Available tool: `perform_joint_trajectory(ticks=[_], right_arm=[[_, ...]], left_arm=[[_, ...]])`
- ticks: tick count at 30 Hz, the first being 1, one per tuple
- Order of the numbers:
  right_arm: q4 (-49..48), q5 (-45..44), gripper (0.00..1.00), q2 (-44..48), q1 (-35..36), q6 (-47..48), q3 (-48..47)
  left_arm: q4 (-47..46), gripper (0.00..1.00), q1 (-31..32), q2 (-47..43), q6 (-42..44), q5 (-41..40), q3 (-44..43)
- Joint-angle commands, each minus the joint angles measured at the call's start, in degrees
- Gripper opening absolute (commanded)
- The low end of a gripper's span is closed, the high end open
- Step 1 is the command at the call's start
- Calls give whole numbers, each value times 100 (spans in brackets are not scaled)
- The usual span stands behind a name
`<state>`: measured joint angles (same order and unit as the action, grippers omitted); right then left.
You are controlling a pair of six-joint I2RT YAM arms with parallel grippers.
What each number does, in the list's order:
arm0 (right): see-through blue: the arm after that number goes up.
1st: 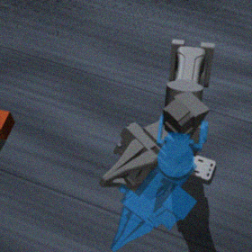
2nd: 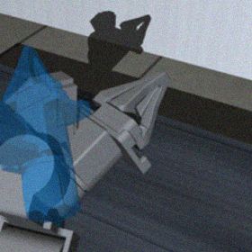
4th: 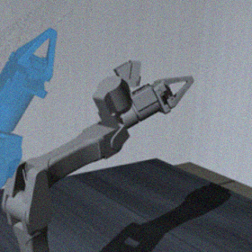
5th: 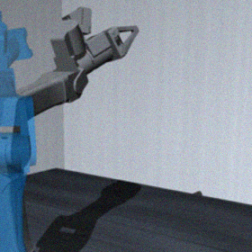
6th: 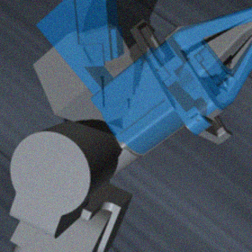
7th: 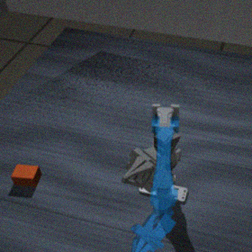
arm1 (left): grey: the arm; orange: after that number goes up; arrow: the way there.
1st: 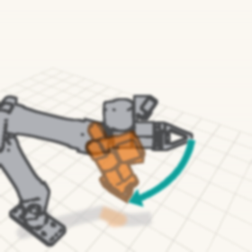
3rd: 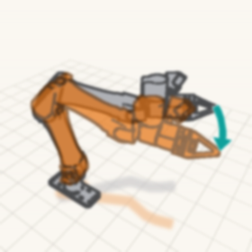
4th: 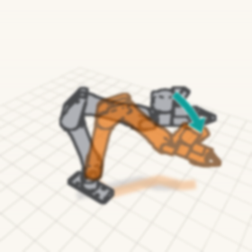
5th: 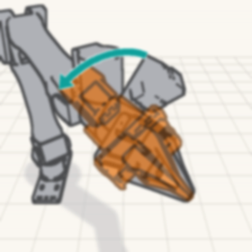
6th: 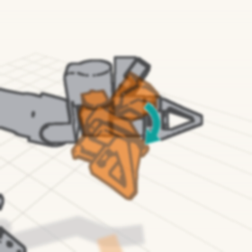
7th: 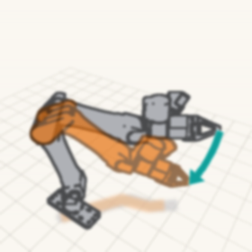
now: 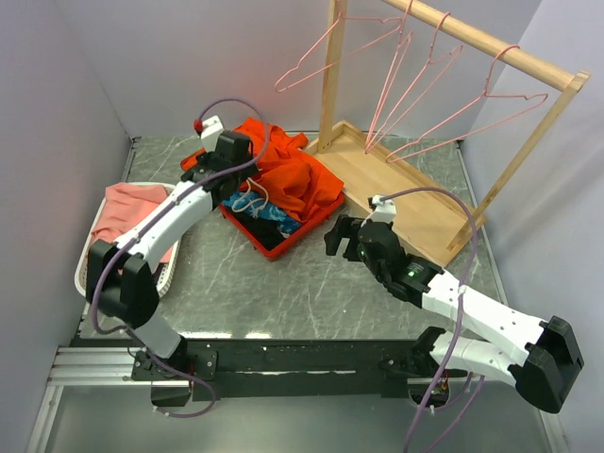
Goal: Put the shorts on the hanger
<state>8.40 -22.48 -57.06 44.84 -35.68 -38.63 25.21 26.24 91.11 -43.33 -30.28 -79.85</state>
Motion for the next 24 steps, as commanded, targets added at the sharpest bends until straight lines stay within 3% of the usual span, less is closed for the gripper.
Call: perform_joint_trajectory(ticks=[1, 9, 17, 24], right_arm=[[-93, 173, 100, -95, 7, 79, -364], [-23, 270, 100, -209, 7, 140, -443], [-5, 350, 100, -253, 7, 123, -417], [-84, 446, 100, -411, 7, 88, -478]], left_arm=[[9, 71, -259, 301, 203, -372, -750], [1117, 69, -769, 1180, -456, -1085, -1840], [1267, 67, -1393, 1892, -71, -848, -2456], [714, 64, -1464, 2060, 501, -330, -2439]])
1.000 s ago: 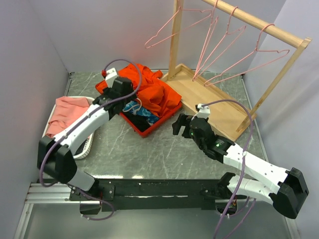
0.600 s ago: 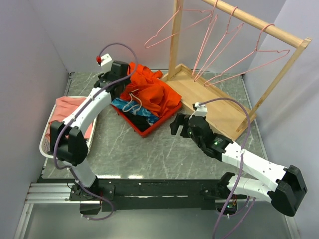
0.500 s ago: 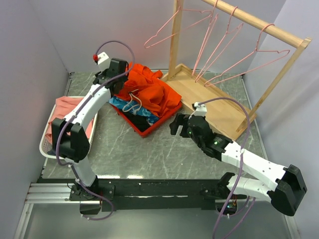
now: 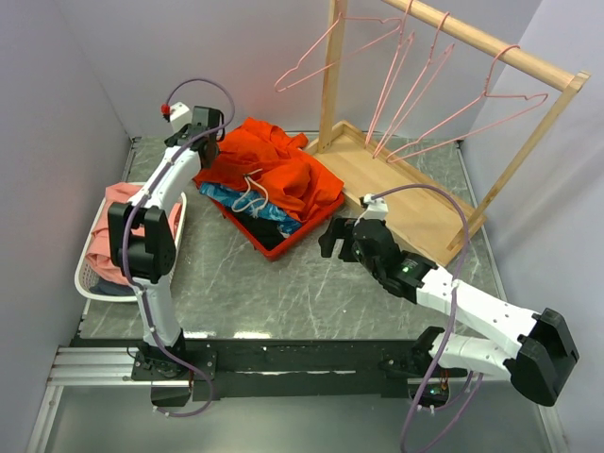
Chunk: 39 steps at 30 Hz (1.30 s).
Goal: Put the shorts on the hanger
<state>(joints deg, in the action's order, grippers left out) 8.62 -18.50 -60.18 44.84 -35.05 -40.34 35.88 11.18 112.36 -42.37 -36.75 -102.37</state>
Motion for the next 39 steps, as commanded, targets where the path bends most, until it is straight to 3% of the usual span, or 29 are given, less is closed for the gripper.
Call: perform_joint_trajectory(ticks=[1, 7, 11, 20, 27, 30, 31, 33, 34, 39], right_arm=[[-115, 57, 100, -125, 16, 24, -317], [-185, 75, 100, -204, 16, -2, -308], [-177, 101, 100, -231, 7, -20, -317], [-106, 101, 100, -196, 7, 7, -343], [-98, 110, 100, -134, 16, -11, -326], [-115, 119, 100, -134, 7, -20, -299], [-106, 136, 100, -160, 7, -20, -317], [-106, 154, 100, -178, 16, -2, -343], [-106, 171, 100, -195, 7, 7, -369], [-98, 171, 100, -274, 16, 59, -527]], left_arm=[[-449, 64, 42, -91, 448, 448, -170], [-881, 69, 42, -530, 607, 651, 147], [-451, 69, 42, -250, 590, 494, -274], [77, 64, 33, 584, 546, 362, -959], [183, 59, 16, 603, 511, 467, -1005], [201, 46, -10, 490, 501, 476, -891], [174, 27, -11, 437, 493, 476, -838], [-176, 5, -19, 104, 606, 450, -531], [-439, 1, -19, -54, 685, 484, -373], [-2073, 1, -19, -1434, 1466, 1474, 857]])
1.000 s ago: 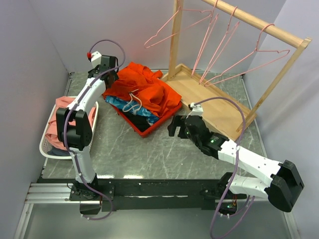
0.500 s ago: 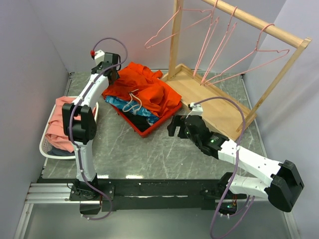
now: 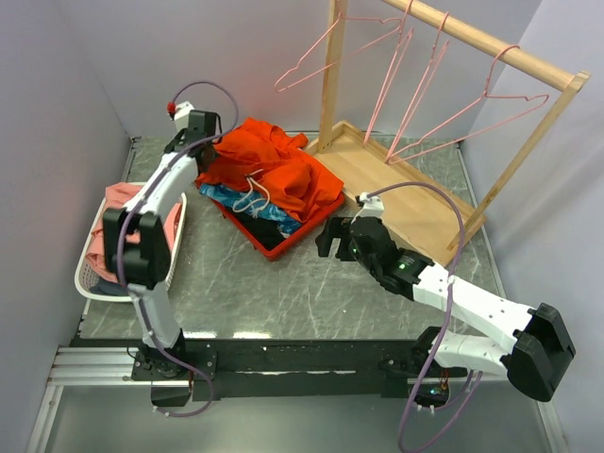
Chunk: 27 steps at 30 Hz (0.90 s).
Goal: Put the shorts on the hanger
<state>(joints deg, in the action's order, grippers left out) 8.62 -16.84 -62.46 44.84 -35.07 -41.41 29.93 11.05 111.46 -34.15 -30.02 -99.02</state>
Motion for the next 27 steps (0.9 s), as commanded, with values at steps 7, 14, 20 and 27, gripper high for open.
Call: perform_joint_trajectory(ticks=[7, 14, 20, 27], right_arm=[[51, 49, 100, -337, 16, 211, -1070], [43, 164, 100, -697, 51, 317, -1782], [254, -222, 100, -1602, 218, 404, -2652], [947, -1205, 100, -2981, 359, 632, -4346]], left_arm=[[-2895, 1, -6, -2891, 1007, 2524, 1709], [-3013, 1, -6, -4569, 402, 3011, 3439], [-1703, 1, -6, -5422, -460, 2100, 4810], [-1315, 1, -6, -5995, -1628, 1640, 6263]])
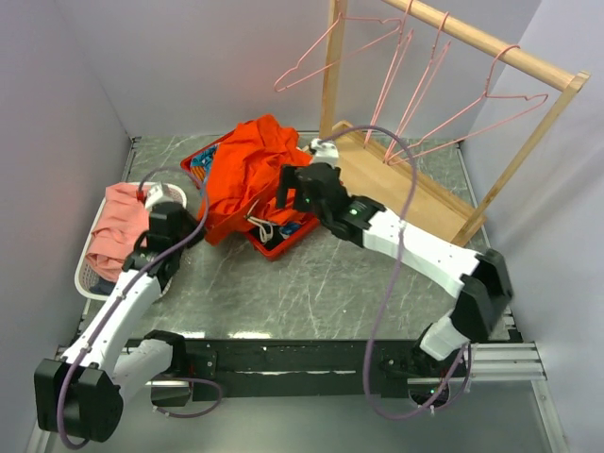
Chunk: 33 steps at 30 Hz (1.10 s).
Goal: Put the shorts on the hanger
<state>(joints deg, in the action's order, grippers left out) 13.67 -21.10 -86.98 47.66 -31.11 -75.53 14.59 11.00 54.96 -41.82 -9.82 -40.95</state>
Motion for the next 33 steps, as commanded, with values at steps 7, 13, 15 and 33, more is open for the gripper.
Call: perform_joint_trajectory(ticks=[7, 13, 15, 33], right_arm=[[1313, -1870, 100, -1856, 68, 501, -2369], [1489, -1784, 100, -2534, 68, 843, -3520], [1498, -1687, 100, -2796, 51, 1010, -3888], [1551, -764, 99, -3757, -327, 1116, -4331]], left_arm=[[685, 1, -11, -328, -1837, -1134, 869], [651, 1, -11, -170, -2058, -1171, 992], [616, 1, -11, -222, -2032, -1180, 1001], [615, 1, -11, -337, -1742, -1241, 729]])
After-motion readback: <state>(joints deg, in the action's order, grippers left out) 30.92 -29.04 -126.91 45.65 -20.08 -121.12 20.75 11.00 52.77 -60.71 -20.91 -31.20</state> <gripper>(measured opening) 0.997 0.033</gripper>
